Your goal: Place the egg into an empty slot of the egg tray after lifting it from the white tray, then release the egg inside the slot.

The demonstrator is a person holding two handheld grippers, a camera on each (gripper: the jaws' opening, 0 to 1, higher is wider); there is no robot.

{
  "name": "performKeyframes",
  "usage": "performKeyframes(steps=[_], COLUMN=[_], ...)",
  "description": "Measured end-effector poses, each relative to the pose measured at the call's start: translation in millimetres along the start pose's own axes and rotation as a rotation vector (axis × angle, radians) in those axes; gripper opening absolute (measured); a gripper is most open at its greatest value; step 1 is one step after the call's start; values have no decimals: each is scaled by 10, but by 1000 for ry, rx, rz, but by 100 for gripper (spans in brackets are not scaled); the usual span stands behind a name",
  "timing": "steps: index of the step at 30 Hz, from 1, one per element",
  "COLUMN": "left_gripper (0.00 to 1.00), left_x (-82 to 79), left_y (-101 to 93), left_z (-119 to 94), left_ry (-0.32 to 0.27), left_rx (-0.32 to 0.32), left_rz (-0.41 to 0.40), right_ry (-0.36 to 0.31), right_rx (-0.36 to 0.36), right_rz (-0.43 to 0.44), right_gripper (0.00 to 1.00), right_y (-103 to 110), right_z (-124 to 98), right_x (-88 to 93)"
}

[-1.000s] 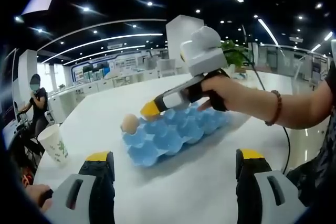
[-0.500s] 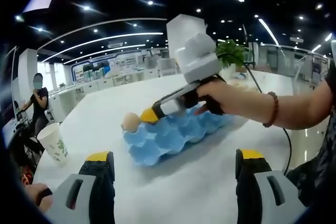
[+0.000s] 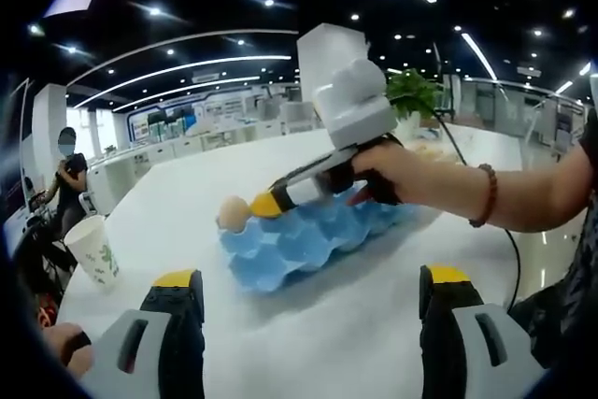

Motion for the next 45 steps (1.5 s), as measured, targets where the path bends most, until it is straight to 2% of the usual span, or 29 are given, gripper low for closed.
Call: performKeyframes(steps=[7,11,16,27,30,36,41,45], left_gripper=[98,98,98,100,100,100,100,100], left_x=[-3,14,9,-5,1,-12,-17,-24], left_y=[-23,-2,-6,-28,-26,-23,-17,-24], left_z=[14,21,27,35,39,30,29,29], left_ry=[-4,1,-2,-9,-5,-7,-8,-10], left_rx=[10,5,7,13,11,9,5,7], left_rz=[-5,-4,-4,-10,-7,-7,-7,-8], right_ry=[-7,-11,-19,-57,-66,-88,-108,-121], right_rx=[-7,-5,-9,-8,12,35,34,54], right_rz=[-12,-20,-14,-23,-29,-34,-15,-32], right_gripper=[29,36,36,45,49,50,56,59], right_y=[0,-10,-11,-27,-84,-190,-231,-287], right_z=[7,22,32,0,-53,-151,-299,-411], right_x=[7,5,-1,-85,-107,-187,-206,-242])
Point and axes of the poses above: the point that each gripper's makers call its tool centre point, and the gripper's own axes: z roughly forward along the fingers, y roughly to its left, x roughly out of its underside, the point moved 2 cm from there along -z, roughly backward along the fingers, and after that the axes turned 8 degrees about -z, right-handed, at the moved point
